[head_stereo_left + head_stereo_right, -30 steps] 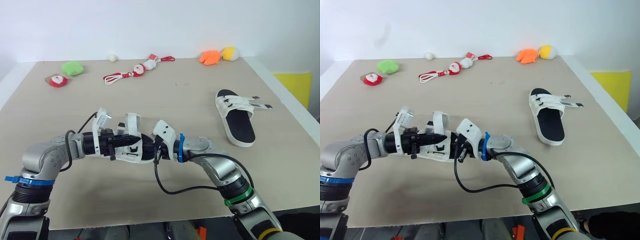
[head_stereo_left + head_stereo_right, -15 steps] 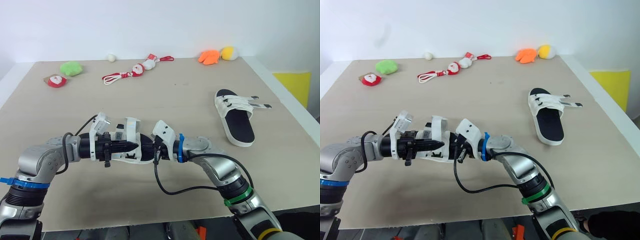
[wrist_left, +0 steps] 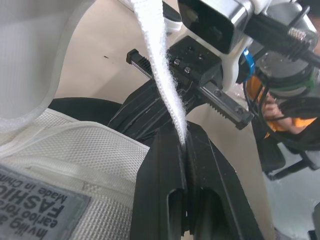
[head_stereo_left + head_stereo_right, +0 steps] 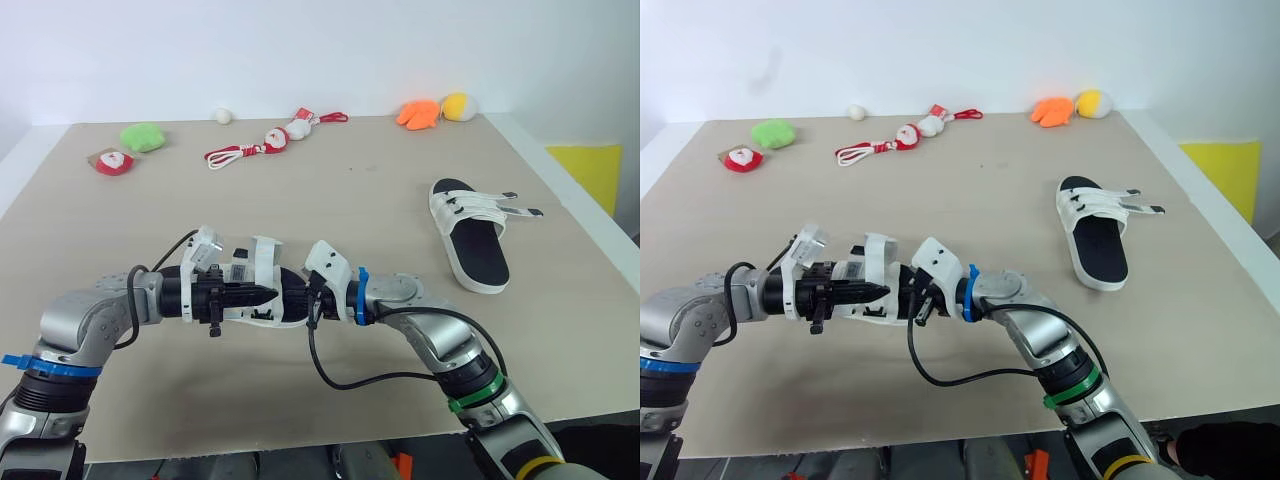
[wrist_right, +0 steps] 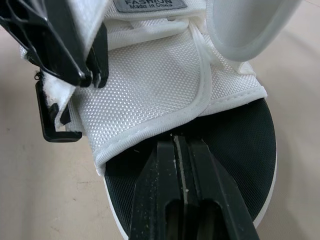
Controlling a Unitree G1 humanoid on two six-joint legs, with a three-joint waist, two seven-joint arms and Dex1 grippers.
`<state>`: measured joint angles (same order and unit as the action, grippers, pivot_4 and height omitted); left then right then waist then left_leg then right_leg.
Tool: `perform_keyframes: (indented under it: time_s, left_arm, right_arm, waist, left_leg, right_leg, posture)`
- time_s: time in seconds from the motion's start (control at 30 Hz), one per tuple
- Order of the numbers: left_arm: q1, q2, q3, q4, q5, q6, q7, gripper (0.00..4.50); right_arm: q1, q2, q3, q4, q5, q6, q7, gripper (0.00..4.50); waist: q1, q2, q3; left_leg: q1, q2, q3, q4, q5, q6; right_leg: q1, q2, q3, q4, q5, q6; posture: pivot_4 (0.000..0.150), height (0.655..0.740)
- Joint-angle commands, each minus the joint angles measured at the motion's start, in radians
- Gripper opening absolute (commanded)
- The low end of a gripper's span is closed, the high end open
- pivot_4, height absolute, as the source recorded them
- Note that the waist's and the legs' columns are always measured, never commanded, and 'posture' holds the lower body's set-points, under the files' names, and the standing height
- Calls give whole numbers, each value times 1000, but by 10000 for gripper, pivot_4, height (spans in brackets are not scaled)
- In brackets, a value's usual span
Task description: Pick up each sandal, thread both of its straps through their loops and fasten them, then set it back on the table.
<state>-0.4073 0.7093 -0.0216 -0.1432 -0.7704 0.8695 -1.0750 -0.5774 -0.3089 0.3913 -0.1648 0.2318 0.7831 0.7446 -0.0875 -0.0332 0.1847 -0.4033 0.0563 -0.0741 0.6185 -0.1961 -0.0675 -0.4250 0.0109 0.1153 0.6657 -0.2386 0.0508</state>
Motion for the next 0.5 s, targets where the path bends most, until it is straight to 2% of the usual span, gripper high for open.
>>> perform_keyframes:
  time_s: [0.03,0.17,0.5]
  left_arm:
    - [37,24,-79,32,97,-37,-18,346]
    - [37,18,-93,60,150,-103,-20,346]
    - [54,41,-105,24,149,-104,-62,346]
  right_arm:
    - [-5,-5,4,-1,-6,9,-2,0]
    - [-6,-4,4,0,-6,9,-2,0]
    - [-3,-5,4,-4,-4,11,-3,0]
  waist:
    - [0,0,0]
    - [0,2,-2]
    - [0,3,-3]
  left_leg:
    - [0,0,0,0,0,0]
    - [1,0,0,0,0,0]
    - [1,0,0,0,0,0]
  right_leg:
    - [0,0,0,0,0,0]
    - [0,0,0,0,0,0]
    - [1,0,0,0,0,0]
  posture:
    - [1500,7400]
    - [1500,7400]
    - [1500,7400]
